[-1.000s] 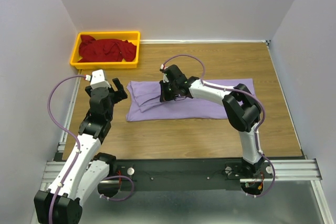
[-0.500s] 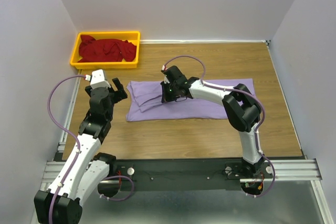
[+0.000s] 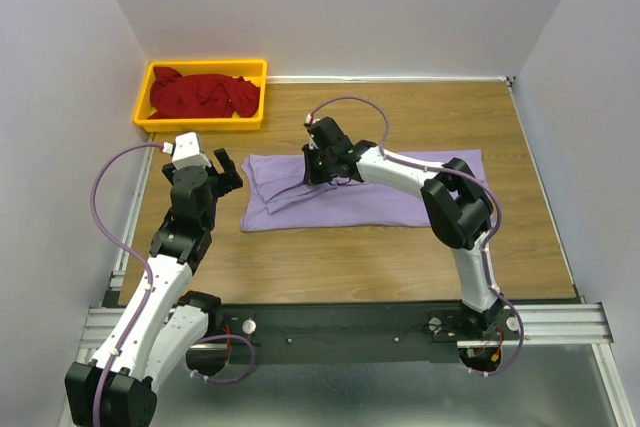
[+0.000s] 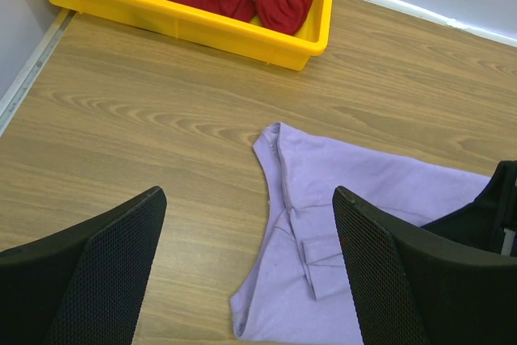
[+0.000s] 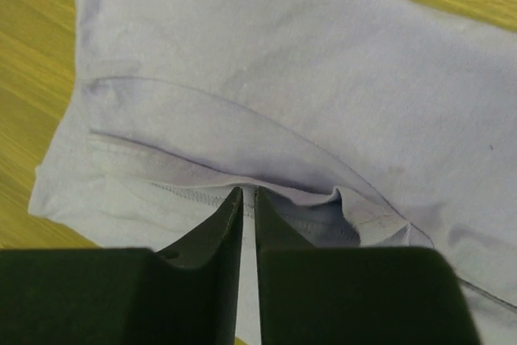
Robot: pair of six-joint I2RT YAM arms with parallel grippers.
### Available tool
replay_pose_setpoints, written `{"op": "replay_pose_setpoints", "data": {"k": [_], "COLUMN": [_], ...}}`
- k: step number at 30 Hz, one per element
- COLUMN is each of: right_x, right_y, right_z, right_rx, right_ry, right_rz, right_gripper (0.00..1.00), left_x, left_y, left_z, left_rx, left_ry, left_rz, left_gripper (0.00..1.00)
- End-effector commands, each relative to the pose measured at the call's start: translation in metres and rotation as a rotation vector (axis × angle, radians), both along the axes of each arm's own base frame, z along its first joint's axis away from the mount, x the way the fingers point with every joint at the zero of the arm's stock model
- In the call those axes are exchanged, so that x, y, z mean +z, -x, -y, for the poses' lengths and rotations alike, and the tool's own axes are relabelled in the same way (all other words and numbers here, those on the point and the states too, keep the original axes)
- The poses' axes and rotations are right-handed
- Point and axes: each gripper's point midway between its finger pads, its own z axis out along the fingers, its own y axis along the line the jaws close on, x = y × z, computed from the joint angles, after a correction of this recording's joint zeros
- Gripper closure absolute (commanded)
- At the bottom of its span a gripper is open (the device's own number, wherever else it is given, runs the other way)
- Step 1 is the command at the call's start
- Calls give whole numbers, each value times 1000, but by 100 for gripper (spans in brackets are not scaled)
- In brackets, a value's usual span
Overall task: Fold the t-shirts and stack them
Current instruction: Fold the tshirt
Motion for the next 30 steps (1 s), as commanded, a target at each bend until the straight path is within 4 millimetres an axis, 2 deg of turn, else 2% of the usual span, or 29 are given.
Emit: {"op": "replay_pose_setpoints", "data": {"k": [1, 3, 5, 6, 8, 10, 11, 12, 16, 21, 30], "right_x": [-8, -4, 10, 8, 24, 24, 27, 33, 25, 16, 4], "right_y": [-9, -7, -9, -5, -4, 2, 4, 5, 14, 15, 10], "right_z": [0, 2, 10, 16, 24, 32, 33, 34, 30, 29, 17], "right_rx": [-21, -35, -78, -96, -140, -186, -200, -231, -275, -377, -418], "right_ry": [45, 39, 39, 46, 30, 24, 12, -12, -58, -106, -156], "right_rz": [25, 23, 52, 42, 64, 46, 38, 29, -48, -98, -138], "right_gripper": [75, 69, 63, 61, 56, 52, 46, 45, 37, 26, 26], "left_x": [7, 7, 6, 6, 6, 6, 7, 6, 6, 7, 8], "left_y": [-2, -2, -2, -2, -2, -2, -2, -2, -2, -2, -2], "left_z": [-7, -7, -7, -7, -7, -7, -7, -7, -6, -7, -7], "left_rx": [35, 36, 36, 36, 35, 33, 33, 33, 32, 35, 33], "left_ry": [-8, -10, -9, -10, -9, -9, -10, -9, -8, -7, -6], "left_rz": [25, 23, 22, 20, 22, 22, 23, 22, 22, 23, 26], "left_gripper": [9, 9, 9, 9, 9, 9, 9, 9, 9, 9, 9]}}
